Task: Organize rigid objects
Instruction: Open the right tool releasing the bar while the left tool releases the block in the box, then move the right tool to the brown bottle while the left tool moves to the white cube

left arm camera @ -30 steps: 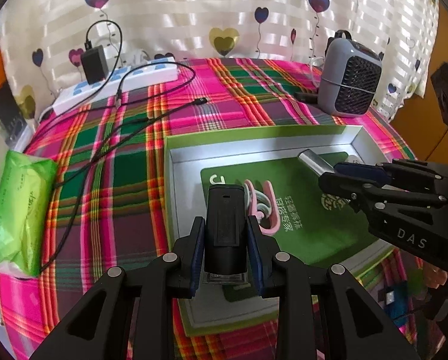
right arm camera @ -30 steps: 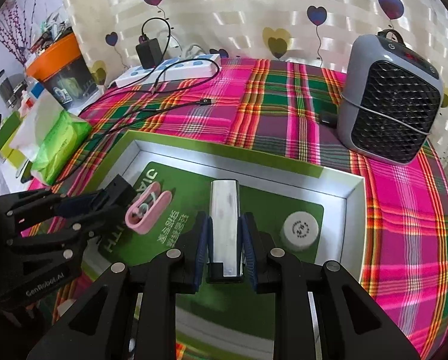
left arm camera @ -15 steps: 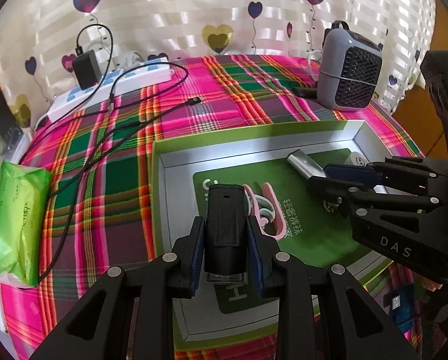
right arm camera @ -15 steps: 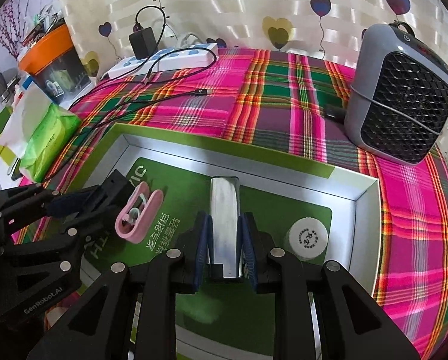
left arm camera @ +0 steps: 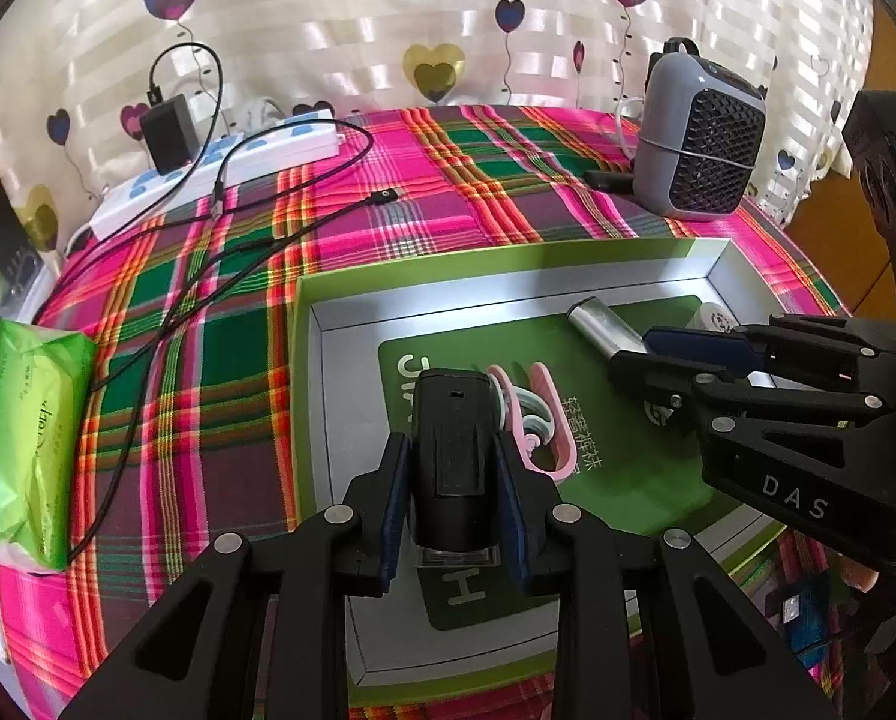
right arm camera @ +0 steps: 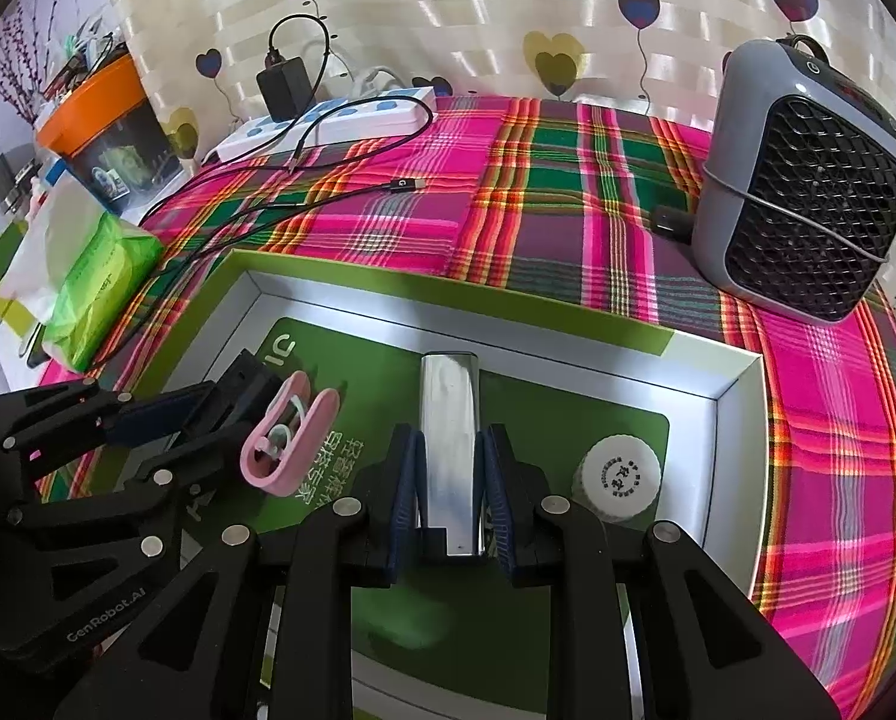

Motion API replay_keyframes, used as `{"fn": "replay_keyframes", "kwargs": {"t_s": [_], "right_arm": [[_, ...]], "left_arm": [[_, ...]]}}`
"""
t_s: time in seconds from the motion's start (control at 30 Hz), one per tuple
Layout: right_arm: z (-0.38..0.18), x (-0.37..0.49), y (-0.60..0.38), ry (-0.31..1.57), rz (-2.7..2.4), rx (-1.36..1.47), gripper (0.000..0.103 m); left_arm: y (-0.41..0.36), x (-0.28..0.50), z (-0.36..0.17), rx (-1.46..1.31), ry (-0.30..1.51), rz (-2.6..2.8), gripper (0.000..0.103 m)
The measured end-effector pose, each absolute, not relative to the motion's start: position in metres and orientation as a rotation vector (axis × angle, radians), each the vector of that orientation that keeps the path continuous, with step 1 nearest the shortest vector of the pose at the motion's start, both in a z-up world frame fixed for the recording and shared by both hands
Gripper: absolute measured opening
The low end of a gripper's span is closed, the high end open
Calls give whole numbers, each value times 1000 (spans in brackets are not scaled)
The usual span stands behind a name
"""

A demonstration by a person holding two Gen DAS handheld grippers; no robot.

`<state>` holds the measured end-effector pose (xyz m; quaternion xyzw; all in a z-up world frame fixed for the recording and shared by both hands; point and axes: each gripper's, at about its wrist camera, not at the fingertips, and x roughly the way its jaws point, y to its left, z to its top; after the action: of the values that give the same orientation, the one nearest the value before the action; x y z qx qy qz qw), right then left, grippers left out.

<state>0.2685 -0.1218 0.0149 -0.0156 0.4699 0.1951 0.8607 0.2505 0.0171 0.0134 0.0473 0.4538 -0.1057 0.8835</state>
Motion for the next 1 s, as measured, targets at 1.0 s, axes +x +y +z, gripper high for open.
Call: {"fn": "replay_keyframes", "kwargs": {"t_s": [1.0], "right_arm": [[44,197,-145,881,427,63,41]], "left_arm": [[48,169,53,-16,803,-227,34]]}}
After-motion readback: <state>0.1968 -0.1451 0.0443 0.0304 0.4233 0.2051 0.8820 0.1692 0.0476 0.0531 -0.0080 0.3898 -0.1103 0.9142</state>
